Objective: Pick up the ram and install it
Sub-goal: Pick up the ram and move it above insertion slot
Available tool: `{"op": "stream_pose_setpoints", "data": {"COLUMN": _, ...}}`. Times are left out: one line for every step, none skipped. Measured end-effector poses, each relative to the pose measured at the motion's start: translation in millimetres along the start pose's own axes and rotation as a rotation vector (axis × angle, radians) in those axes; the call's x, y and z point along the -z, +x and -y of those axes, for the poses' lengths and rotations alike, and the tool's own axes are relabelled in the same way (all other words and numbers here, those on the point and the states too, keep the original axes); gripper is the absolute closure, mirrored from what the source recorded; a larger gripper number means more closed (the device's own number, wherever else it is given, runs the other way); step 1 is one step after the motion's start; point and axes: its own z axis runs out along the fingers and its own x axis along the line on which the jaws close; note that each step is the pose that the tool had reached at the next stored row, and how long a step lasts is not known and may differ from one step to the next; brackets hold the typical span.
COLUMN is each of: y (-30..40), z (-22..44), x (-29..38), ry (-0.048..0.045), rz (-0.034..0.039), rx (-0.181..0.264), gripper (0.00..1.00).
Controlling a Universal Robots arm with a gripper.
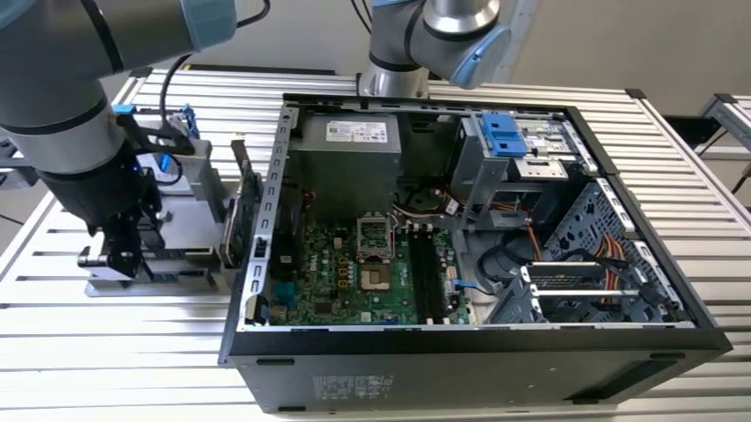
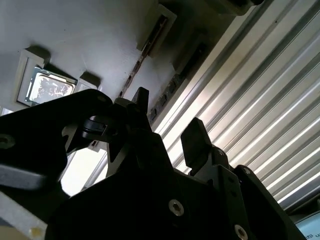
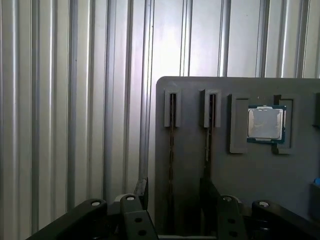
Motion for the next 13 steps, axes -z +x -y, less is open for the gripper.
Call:
{"op": "stream_pose_setpoints", "data": {"y": 0.0, "z": -0.3, "x": -0.4, "ry": 0.0000, "rz": -0.0001, "rx": 0.000, "gripper": 0.00}}
{"op": "stream_pose_setpoints", "data": {"y": -0.1, "z": -0.5, "x": -0.9, "ry": 0.0000, "rz": -0.0002, "rx": 0.000, "gripper": 0.00}}
{"op": "stream_pose_setpoints", "data": {"y": -0.1, "z": -0.6, "x": -1.4, "ry": 0.0000, "rz": -0.0003, "rx": 0.000, "gripper": 0.00}}
{"op": "stream_pose_setpoints", "data": {"y": -0.2, "z": -0.7, "x": -1.9, "ry": 0.0001, "rz": -0.0003, "rx": 0.000, "gripper": 0.00}}
{"op": "stream_pose_setpoints", "data": {"y": -0.2, "z": -0.7, "x": -2.4, "ry": 0.0000, "rz": -0.0004, "rx": 0.000, "gripper": 0.00}}
{"op": "stream_pose_setpoints", "data": {"y": -0.3, "z": -0.7, "x": -2.8, "ry": 0.0000, "rz": -0.0006, "rx": 0.000, "gripper": 0.00}}
{"op": "stream_pose_setpoints", "data": {"y": -0.3, "z": -0.7, "x": -3.2, "ry": 0.0000, "rz": -0.0008, "rx": 0.000, "gripper": 0.00}}
{"op": "stream_pose_setpoints", "data": {"y": -0.3, "z": -0.7, "x": -3.8, "ry": 0.0000, "rz": -0.0010, "rx": 0.000, "gripper": 0.00}}
{"op": "stream_pose_setpoints", "data": {"y": -0.3, "z": -0.7, "x": -4.2, "ry": 0.0000, "rz": -0.0013, "rx": 0.000, "gripper": 0.00}}
{"op": "stream_pose_setpoints", "data": {"y": -0.4, "z": -0.7, "x": -4.9, "ry": 0.0000, "rz": -0.0016, "rx": 0.000, "gripper": 0.00}}
{"op": "stream_pose_setpoints", "data": {"y": -0.4, "z": -0.7, "x": -5.5, "ry": 0.0000, "rz": -0.0020, "rx": 0.000, "gripper": 0.00}}
{"op": "stream_pose_setpoints", "data": {"y": -0.4, "z": -0.7, "x": -6.2, "ry": 0.0000, "rz": -0.0022, "rx": 0.000, "gripper": 0.00}}
{"op": "stream_pose_setpoints", "data": {"y": -0.4, "z": -0.8, "x": -6.8, "ry": -0.0001, "rz": -0.0026, "rx": 0.000, "gripper": 0.00}}
